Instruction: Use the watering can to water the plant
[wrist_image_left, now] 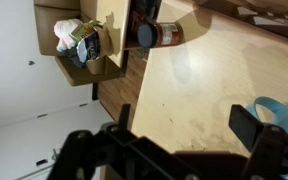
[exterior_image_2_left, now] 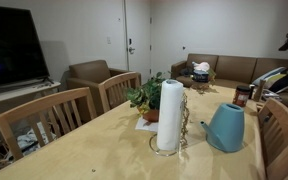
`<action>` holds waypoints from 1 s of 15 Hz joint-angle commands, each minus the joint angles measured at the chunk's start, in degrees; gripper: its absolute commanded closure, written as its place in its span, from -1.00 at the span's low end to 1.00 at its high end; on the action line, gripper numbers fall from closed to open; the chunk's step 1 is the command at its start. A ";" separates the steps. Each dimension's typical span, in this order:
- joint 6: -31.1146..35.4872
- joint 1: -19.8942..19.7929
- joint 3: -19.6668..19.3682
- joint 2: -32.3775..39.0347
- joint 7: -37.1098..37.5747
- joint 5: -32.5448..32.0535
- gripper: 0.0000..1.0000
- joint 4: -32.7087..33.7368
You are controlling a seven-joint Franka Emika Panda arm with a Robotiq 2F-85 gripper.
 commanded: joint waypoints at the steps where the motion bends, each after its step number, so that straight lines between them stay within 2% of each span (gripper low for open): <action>1: 5.51 0.10 -2.09 7.43 1.67 -3.08 -1.00 3.19; 4: 10.33 0.25 -3.85 13.31 0.94 -2.54 -1.00 5.56; 5: 9.06 0.29 -3.58 14.75 0.82 -1.14 -1.00 6.27; 6: 8.09 0.08 -3.18 10.41 0.01 -1.32 -1.00 3.33; 14: 8.09 0.12 -3.20 11.66 0.01 -1.30 -1.00 3.78; 15: 7.81 0.15 -3.41 13.60 -0.55 -0.01 -1.00 4.75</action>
